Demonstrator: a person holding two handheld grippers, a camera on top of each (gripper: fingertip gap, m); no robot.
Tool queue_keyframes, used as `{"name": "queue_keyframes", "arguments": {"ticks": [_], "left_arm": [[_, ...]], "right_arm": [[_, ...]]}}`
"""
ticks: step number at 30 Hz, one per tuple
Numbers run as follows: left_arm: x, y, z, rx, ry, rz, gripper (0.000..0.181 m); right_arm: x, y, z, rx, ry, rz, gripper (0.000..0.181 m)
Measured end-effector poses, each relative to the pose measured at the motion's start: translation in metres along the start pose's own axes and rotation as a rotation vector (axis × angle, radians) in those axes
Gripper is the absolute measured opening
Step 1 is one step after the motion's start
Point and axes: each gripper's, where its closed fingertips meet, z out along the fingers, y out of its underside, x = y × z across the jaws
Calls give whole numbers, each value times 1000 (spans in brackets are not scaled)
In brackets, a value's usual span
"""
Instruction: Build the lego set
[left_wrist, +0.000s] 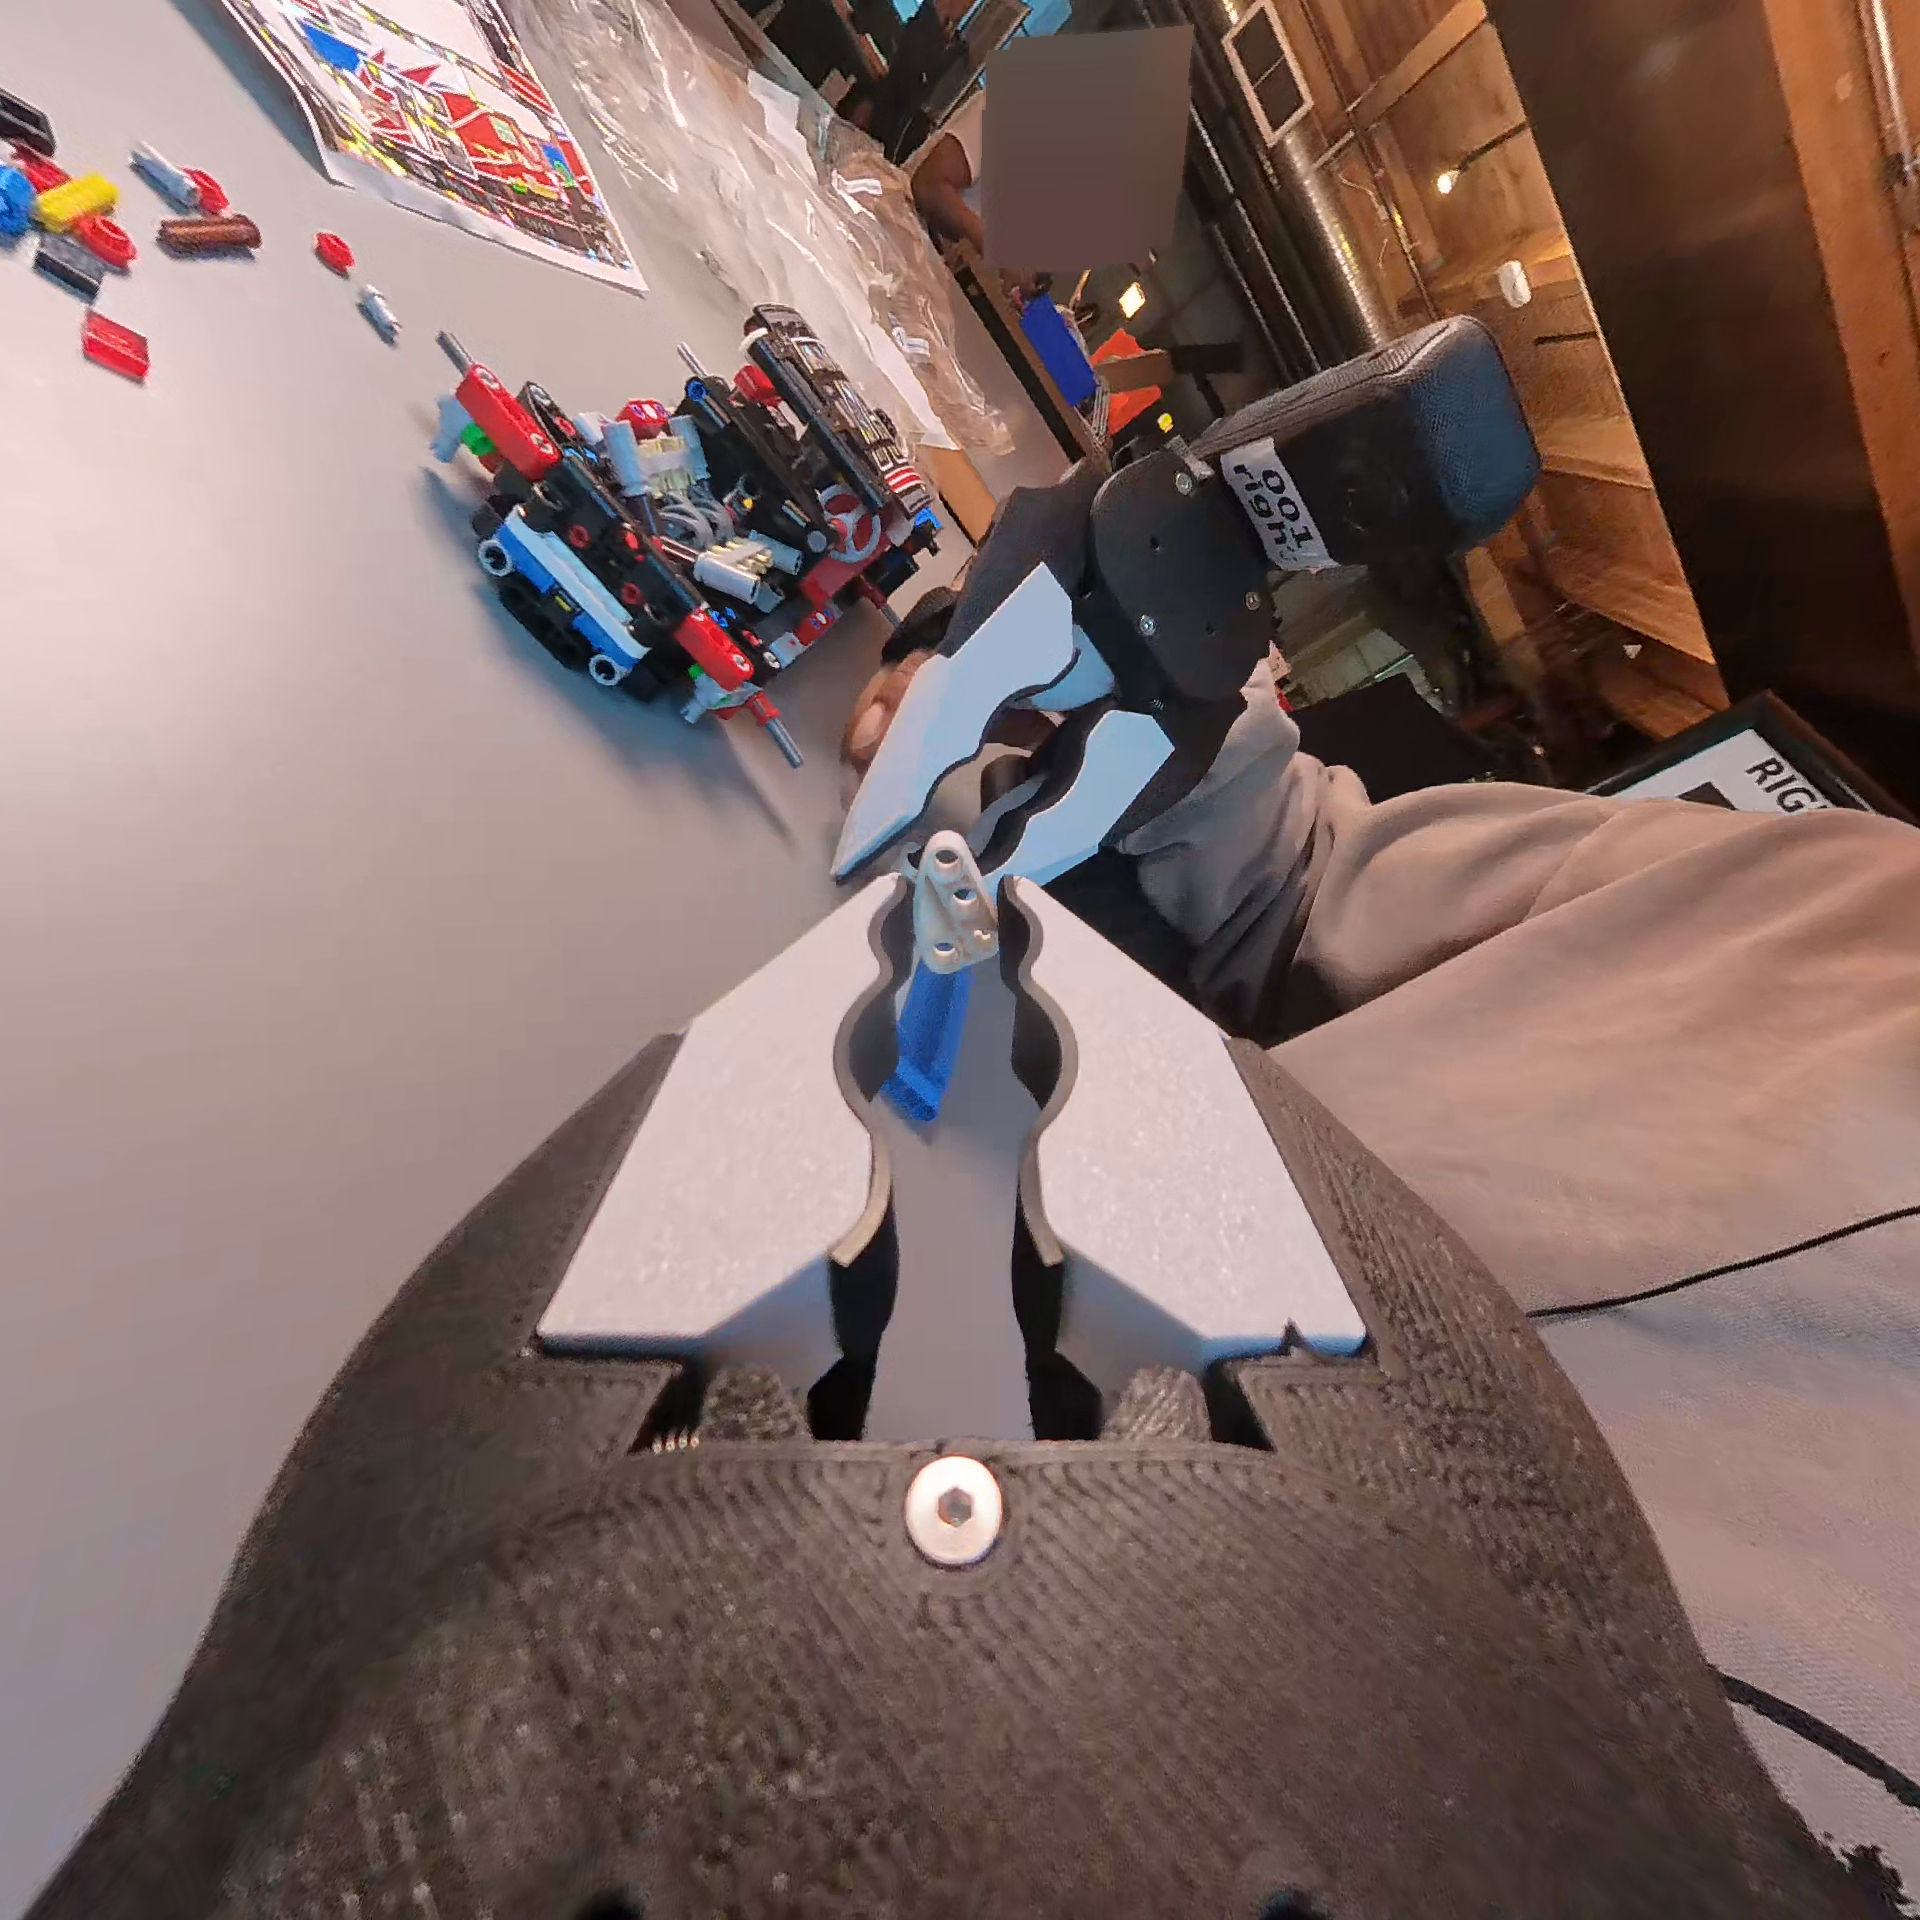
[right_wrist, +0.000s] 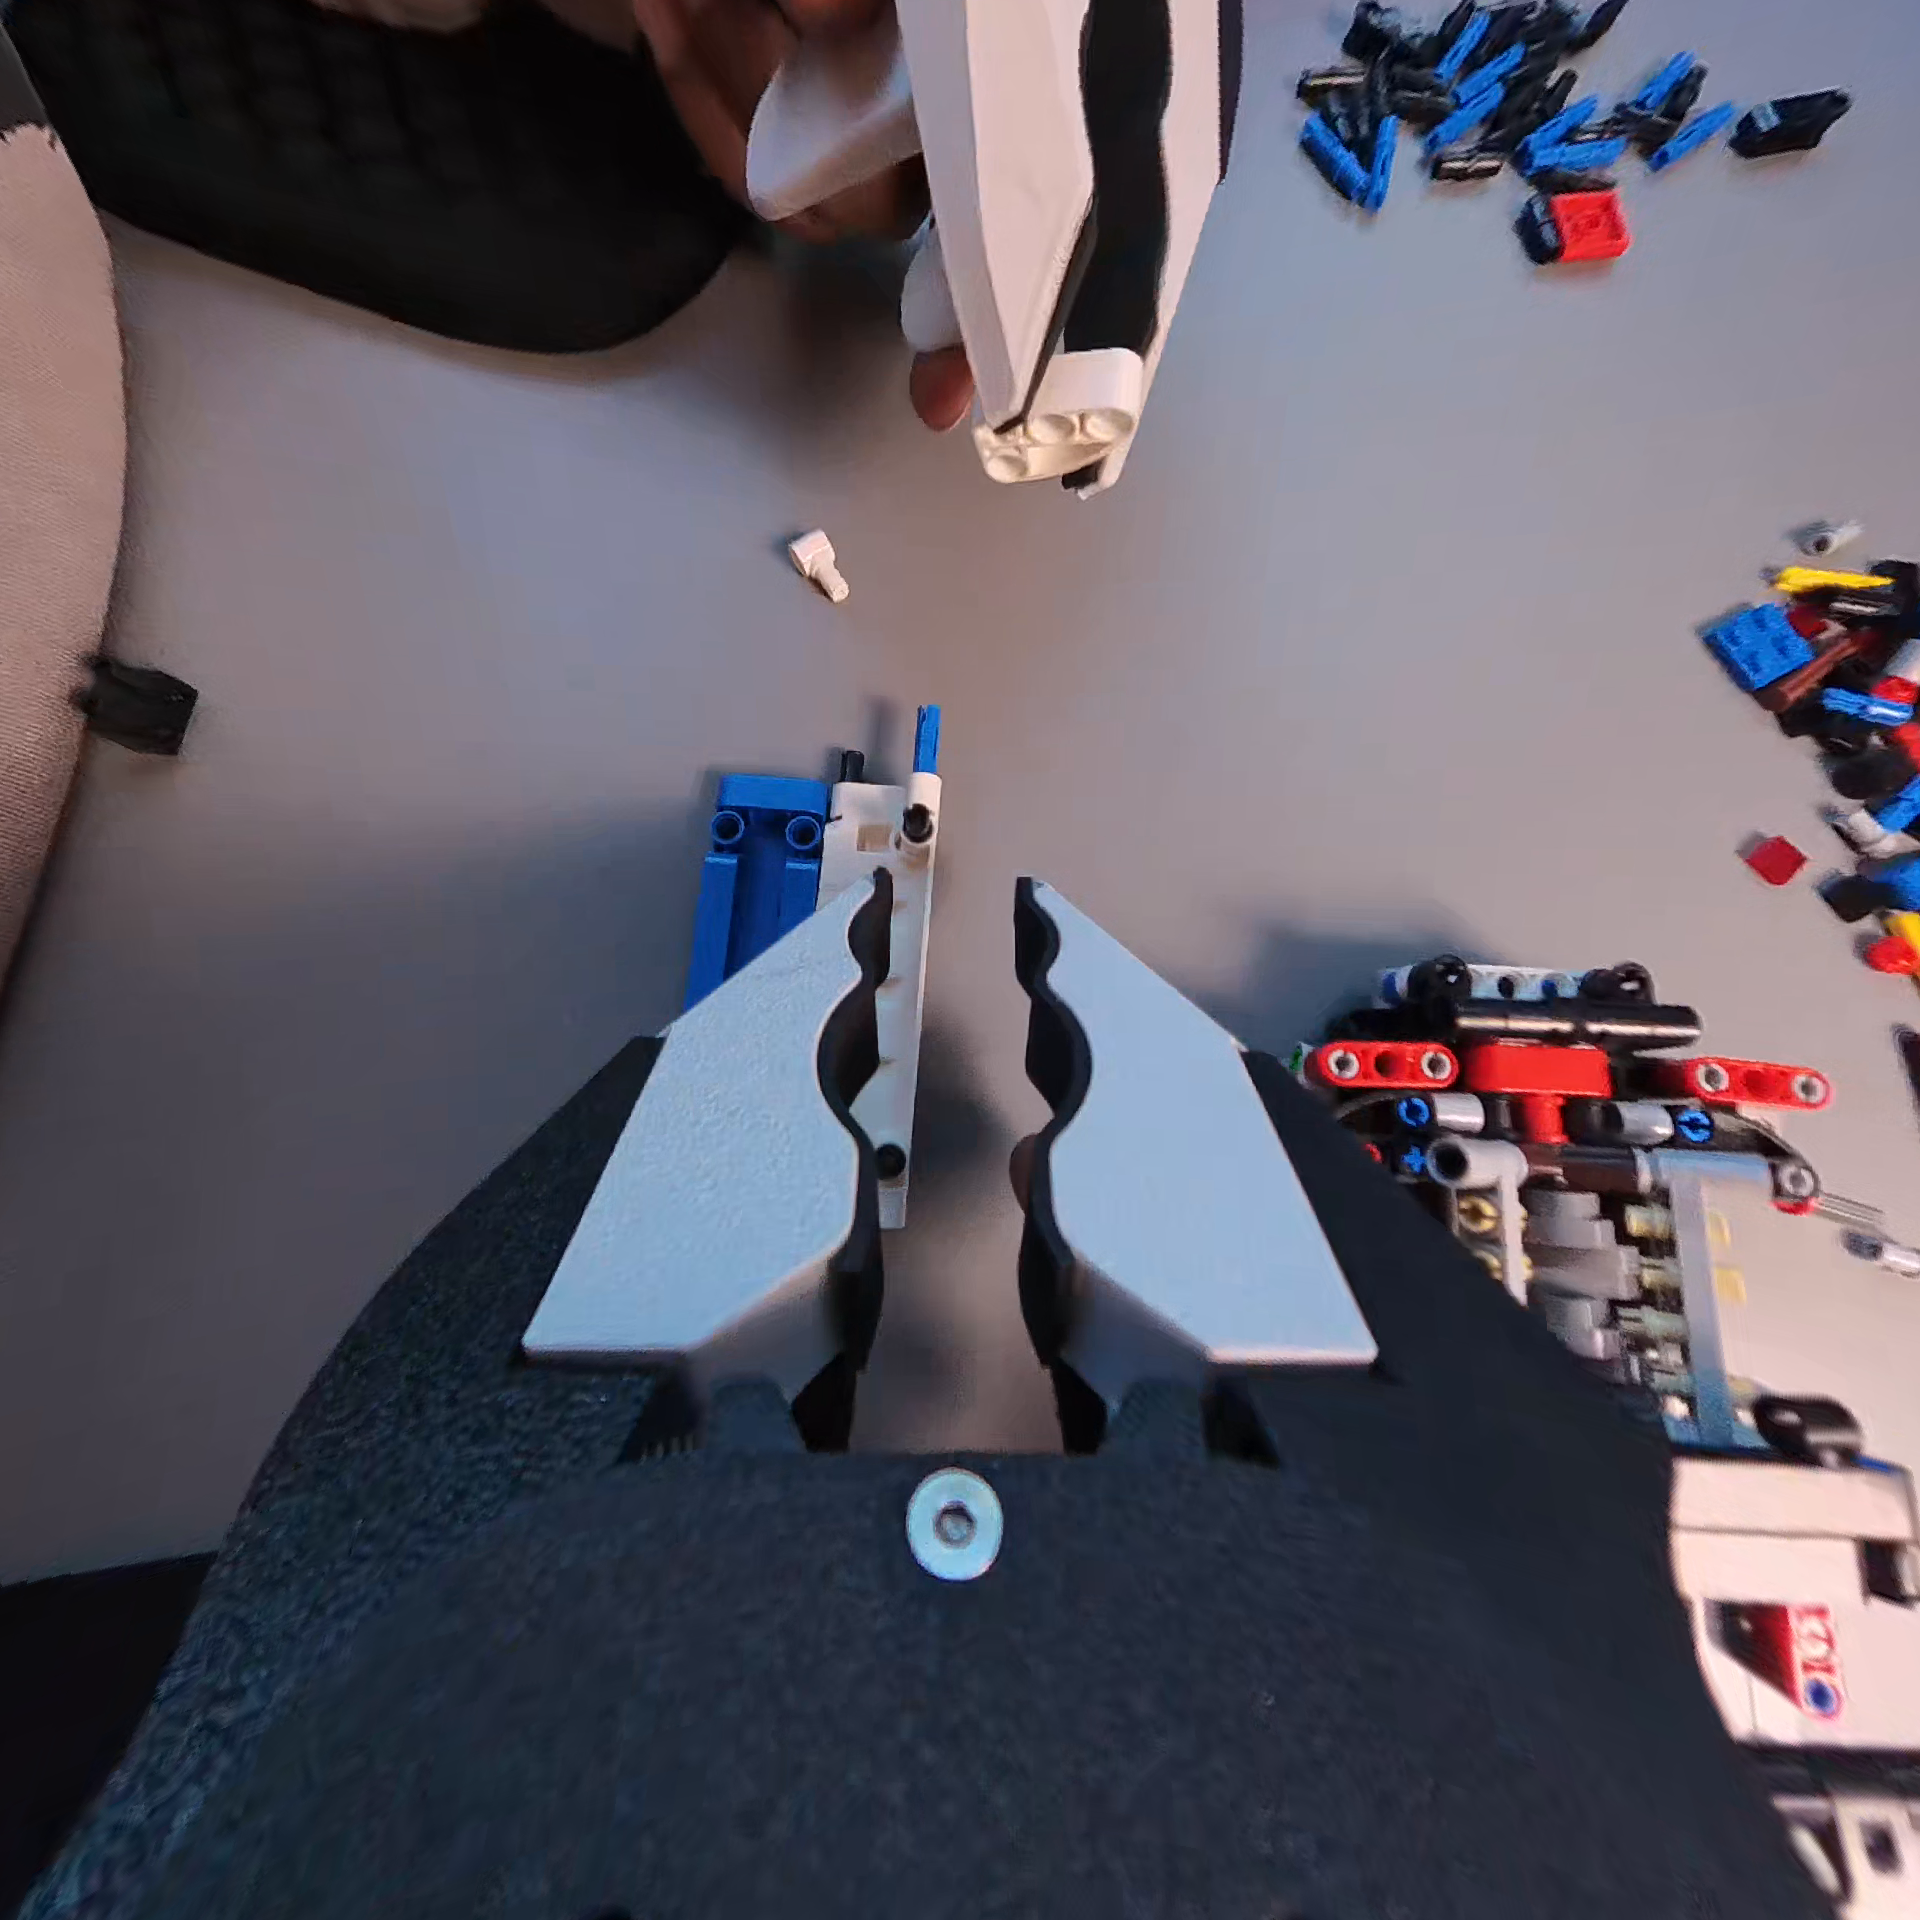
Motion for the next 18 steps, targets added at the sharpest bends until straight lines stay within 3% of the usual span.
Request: {"name": "queue_keyframes", "arguments": {"ticks": [4,7,9,12,18], "left_arm": [[-2,4,0,-17,-14,12,14],[0,3,-2,-14,4,6,13],[2,3,-3,-9,18,3,13],[2,2,-4,-2,31,-12,13],[1,1,-2,9,43,-20,13]], "right_arm": [[-8,0,17,-96,-83,-16,23],[-9,-3,23,-117,-97,-26,7],[-10,-4,25,-109,-89,-61,7],[-10,-11,20,-37,-16,-100,5],[10,-37,-11,223,270,-117,5]]}}
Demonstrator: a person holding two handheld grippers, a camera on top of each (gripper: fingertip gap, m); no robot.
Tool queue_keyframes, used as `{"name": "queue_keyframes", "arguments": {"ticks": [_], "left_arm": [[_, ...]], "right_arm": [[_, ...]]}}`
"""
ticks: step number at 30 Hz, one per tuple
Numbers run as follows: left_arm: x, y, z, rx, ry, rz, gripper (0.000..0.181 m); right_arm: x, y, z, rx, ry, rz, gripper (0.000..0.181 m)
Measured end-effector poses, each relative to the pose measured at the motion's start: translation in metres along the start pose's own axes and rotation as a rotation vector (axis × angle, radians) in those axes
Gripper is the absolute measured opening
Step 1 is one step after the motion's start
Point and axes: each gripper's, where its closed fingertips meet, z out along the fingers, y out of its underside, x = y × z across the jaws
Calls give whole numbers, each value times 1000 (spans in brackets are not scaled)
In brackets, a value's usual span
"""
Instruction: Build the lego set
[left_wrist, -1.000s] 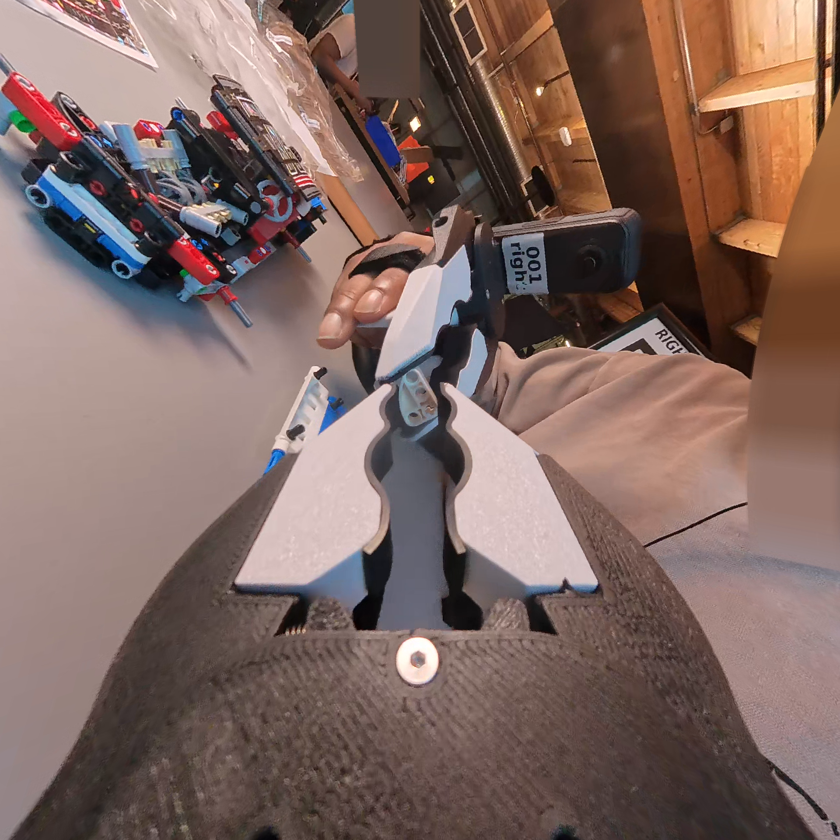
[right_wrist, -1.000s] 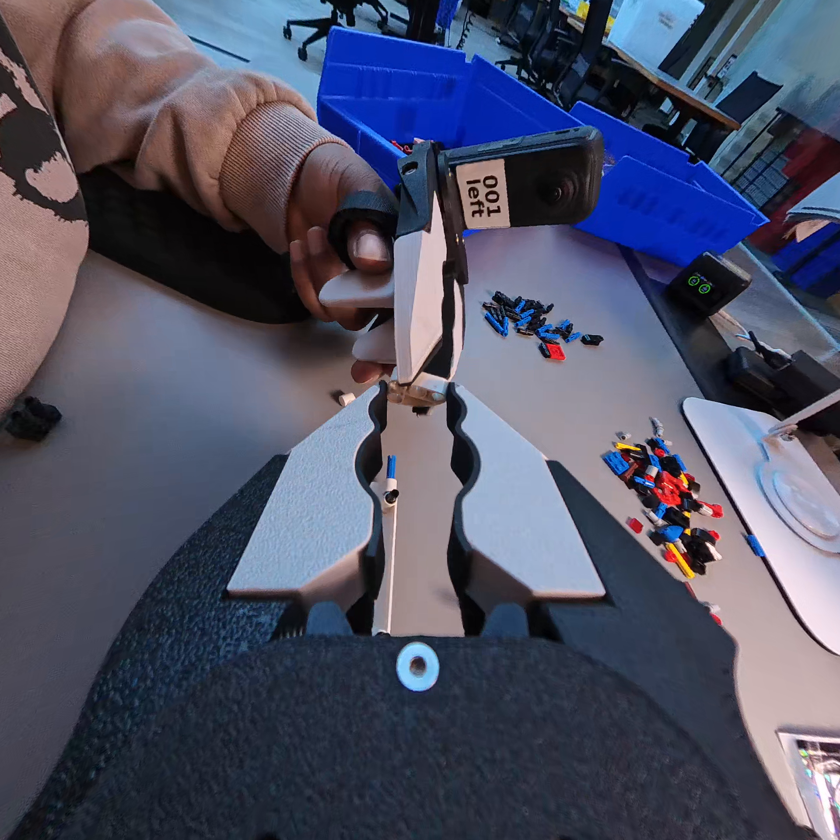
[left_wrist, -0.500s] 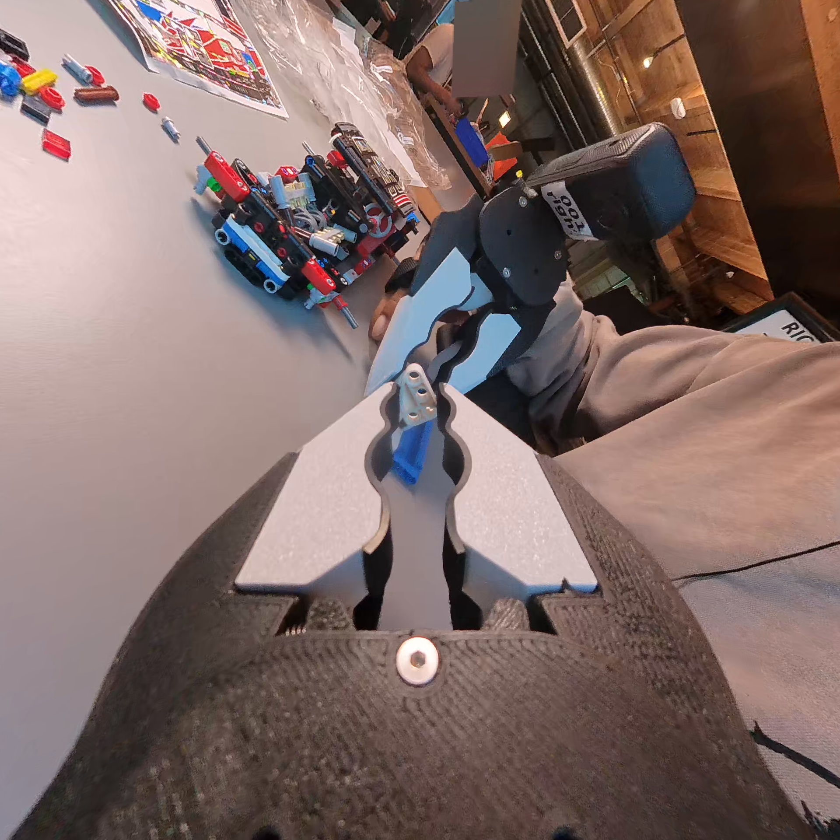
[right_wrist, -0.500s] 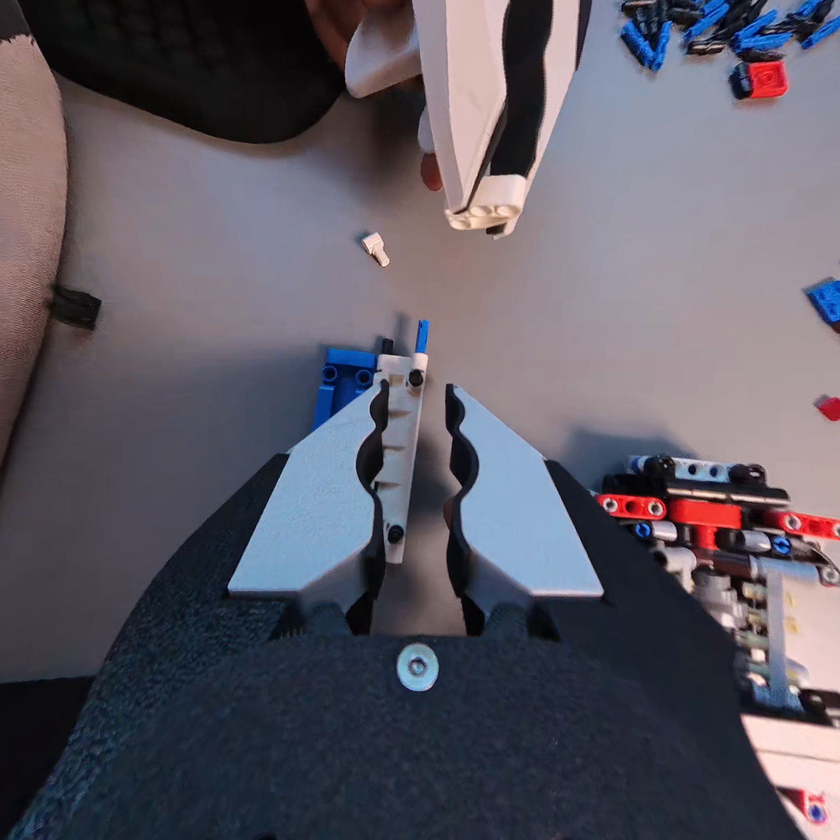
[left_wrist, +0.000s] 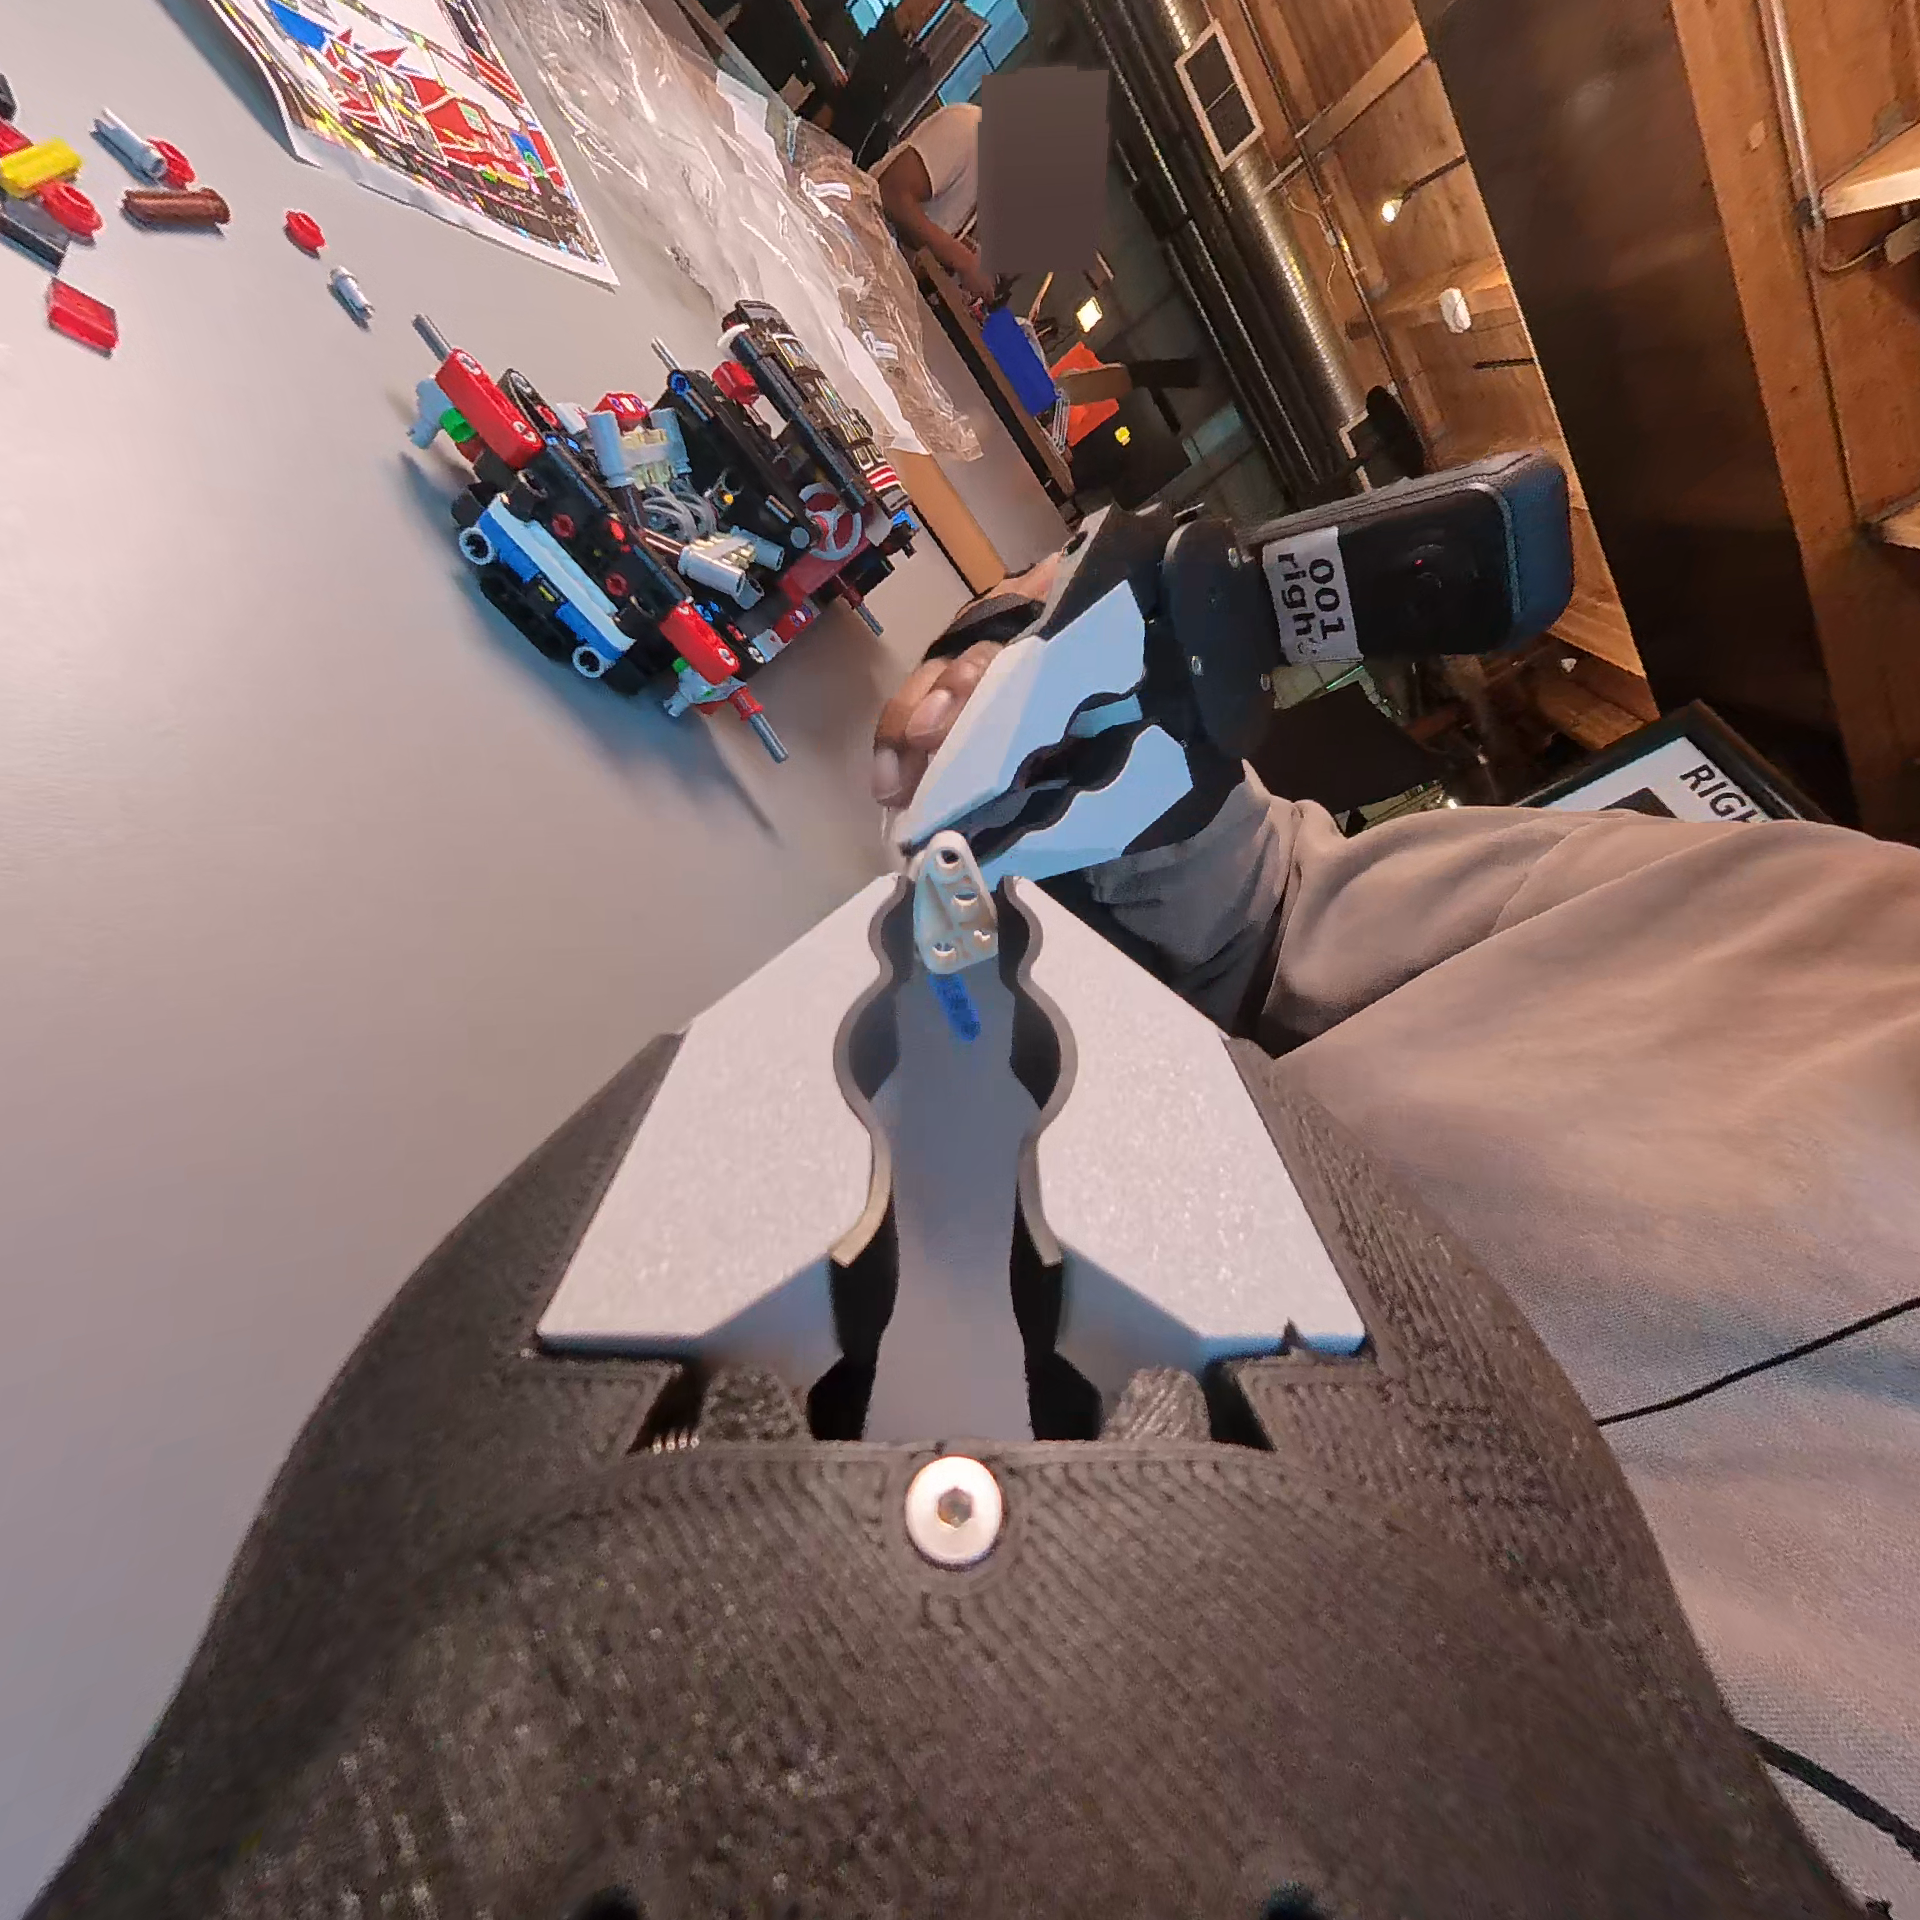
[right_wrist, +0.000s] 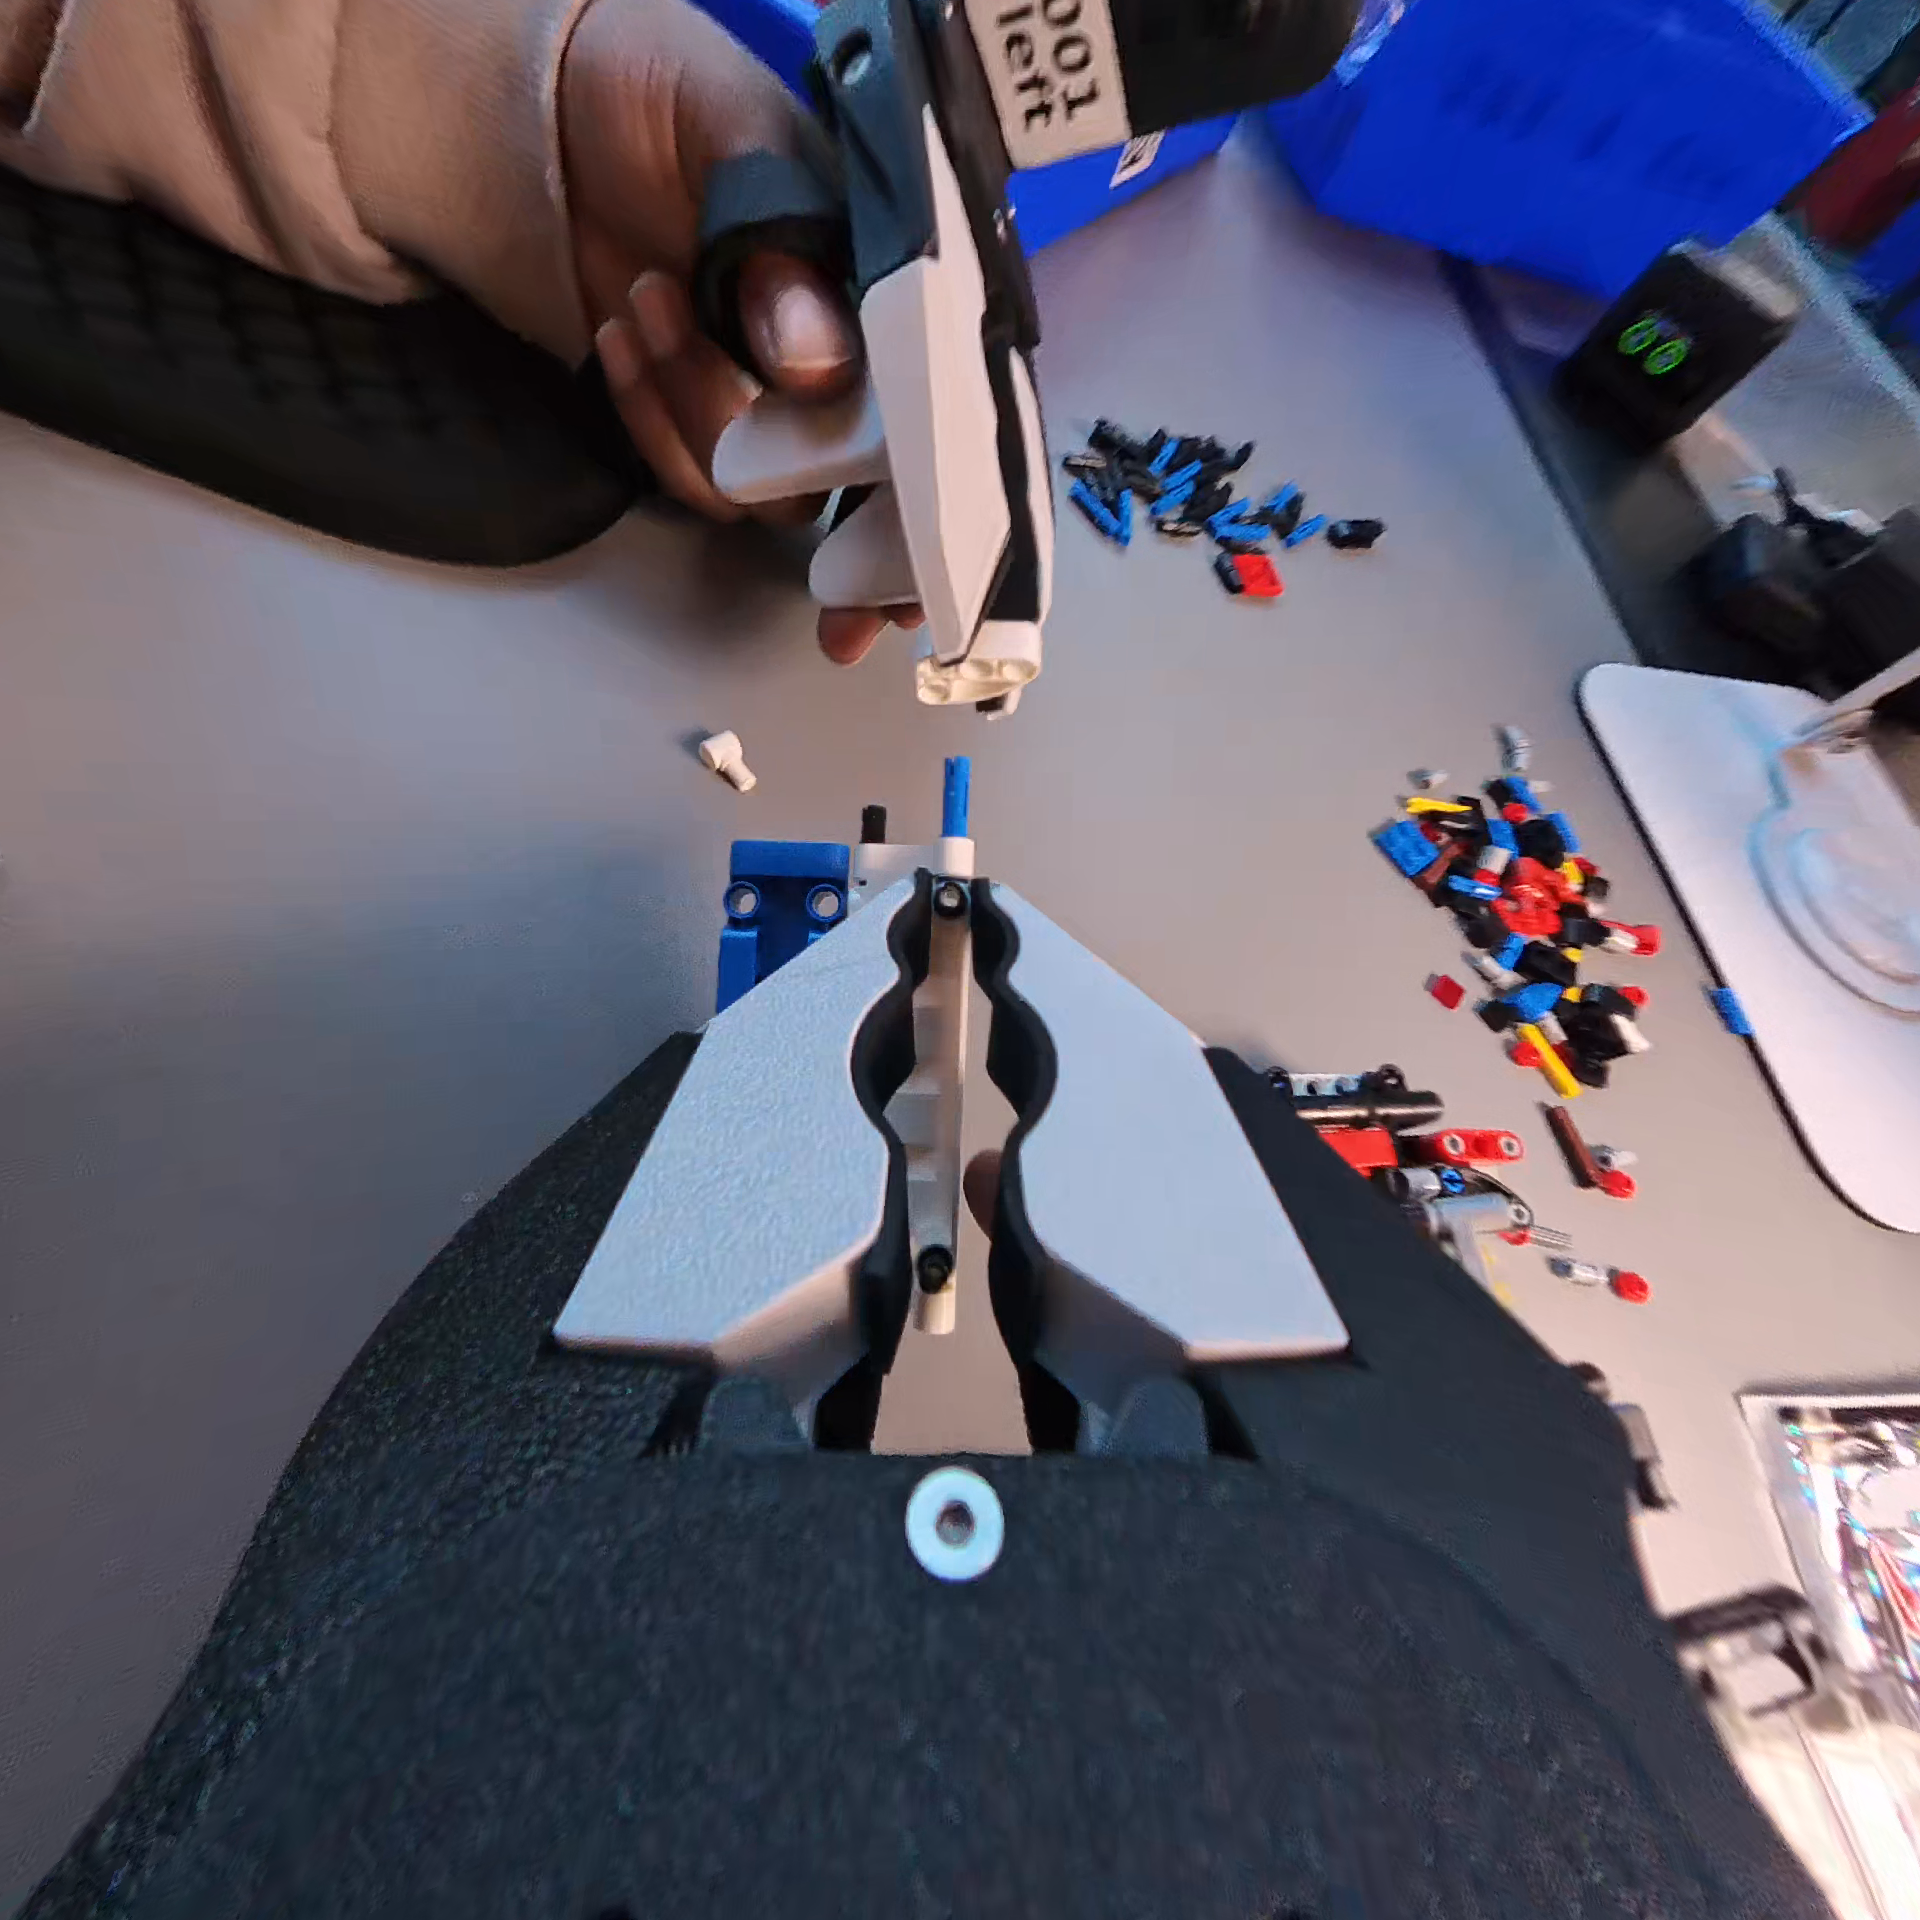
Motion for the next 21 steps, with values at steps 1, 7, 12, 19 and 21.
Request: {"name": "queue_keyframes", "arguments": {"ticks": [1,7,12,19,21], "left_arm": [[0,0,1,1,1,3,13],[7,2,9,-3,29,37,13],[6,4,12,-14,33,26,13],[4,11,17,-67,13,45,13],[0,14,18,-95,-29,82,13]], "right_arm": [[2,-2,-3,17,27,-9,5],[5,-10,-3,31,69,-37,5],[6,-8,-4,17,69,-49,5],[2,-2,-6,-27,65,-88,5],[2,1,-5,-54,70,-108,5]]}}
